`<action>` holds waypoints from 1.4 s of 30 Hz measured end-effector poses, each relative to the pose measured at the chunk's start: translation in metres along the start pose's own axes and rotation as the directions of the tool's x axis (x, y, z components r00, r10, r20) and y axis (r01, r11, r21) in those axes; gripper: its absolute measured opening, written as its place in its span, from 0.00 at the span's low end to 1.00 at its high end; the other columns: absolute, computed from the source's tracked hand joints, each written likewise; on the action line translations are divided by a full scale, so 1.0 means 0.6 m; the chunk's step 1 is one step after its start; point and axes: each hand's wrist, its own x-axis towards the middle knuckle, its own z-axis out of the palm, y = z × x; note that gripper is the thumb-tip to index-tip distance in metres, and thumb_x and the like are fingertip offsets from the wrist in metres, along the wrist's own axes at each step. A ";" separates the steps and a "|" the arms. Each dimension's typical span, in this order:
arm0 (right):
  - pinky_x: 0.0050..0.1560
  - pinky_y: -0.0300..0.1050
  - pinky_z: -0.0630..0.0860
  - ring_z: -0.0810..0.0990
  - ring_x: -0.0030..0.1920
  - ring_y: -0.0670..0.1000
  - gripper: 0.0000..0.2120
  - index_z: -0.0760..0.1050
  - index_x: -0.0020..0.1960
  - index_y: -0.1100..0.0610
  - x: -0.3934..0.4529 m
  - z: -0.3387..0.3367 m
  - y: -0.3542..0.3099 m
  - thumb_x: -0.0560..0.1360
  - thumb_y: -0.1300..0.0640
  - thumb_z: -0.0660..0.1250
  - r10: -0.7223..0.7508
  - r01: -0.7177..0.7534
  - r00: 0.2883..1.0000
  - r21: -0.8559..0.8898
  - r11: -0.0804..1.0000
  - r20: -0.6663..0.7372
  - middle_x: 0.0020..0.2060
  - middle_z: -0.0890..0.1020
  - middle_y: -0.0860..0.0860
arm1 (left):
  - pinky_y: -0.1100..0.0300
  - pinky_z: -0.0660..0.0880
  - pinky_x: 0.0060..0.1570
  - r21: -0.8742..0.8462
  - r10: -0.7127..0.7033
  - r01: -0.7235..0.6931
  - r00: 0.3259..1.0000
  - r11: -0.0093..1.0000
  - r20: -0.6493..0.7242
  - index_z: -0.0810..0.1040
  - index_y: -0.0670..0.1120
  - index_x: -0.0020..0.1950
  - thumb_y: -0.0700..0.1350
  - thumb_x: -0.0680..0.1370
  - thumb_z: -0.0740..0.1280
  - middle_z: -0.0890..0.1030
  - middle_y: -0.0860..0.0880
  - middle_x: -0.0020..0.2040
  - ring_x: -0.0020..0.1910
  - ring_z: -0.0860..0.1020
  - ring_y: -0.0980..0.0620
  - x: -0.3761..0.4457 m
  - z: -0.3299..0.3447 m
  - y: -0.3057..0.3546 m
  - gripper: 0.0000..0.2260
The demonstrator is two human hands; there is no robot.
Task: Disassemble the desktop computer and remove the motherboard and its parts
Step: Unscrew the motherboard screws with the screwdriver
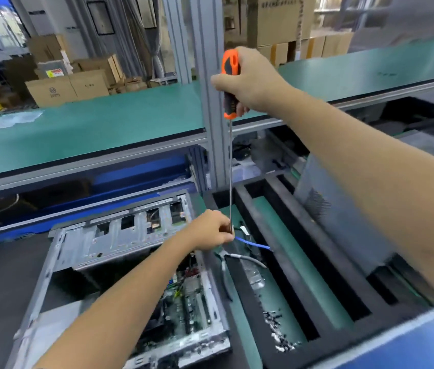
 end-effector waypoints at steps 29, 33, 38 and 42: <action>0.31 0.40 0.71 0.73 0.27 0.50 0.15 0.62 0.37 0.53 -0.113 0.015 0.177 0.75 0.54 0.68 0.027 -0.016 0.930 -0.032 0.999 0.367 0.28 0.67 0.48 | 0.64 0.74 0.44 -0.160 -0.059 0.146 0.891 0.976 0.449 0.82 0.49 0.48 0.54 0.76 0.69 0.81 0.56 0.40 0.40 0.78 0.58 0.096 0.169 0.123 0.09; 0.24 0.34 0.70 0.76 0.22 0.44 0.15 0.62 0.39 0.54 -0.109 0.016 0.167 0.75 0.56 0.68 0.038 -0.056 0.933 0.040 0.998 0.357 0.29 0.68 0.48 | 0.66 0.72 0.41 -0.174 -0.044 0.130 0.903 0.976 0.426 0.82 0.46 0.49 0.54 0.77 0.68 0.81 0.52 0.41 0.38 0.76 0.57 0.090 0.154 0.126 0.12; 0.25 0.34 0.71 0.75 0.23 0.41 0.13 0.64 0.41 0.56 -0.091 0.023 0.118 0.75 0.55 0.68 -0.002 0.005 0.947 -0.008 1.000 0.322 0.31 0.71 0.49 | 0.67 0.72 0.36 -0.226 -0.051 0.116 0.960 0.967 0.275 0.82 0.42 0.45 0.52 0.78 0.67 0.83 0.48 0.39 0.35 0.79 0.58 0.066 0.121 0.115 0.13; 0.38 0.50 0.75 0.74 0.34 0.54 0.12 0.64 0.43 0.58 -0.056 0.039 0.032 0.75 0.55 0.67 -0.078 0.088 0.959 -0.024 0.996 0.272 0.34 0.72 0.54 | 0.64 0.72 0.33 -0.237 -0.054 0.062 0.998 0.970 0.041 0.82 0.41 0.41 0.50 0.78 0.67 0.82 0.47 0.35 0.31 0.77 0.55 0.021 0.050 0.095 0.13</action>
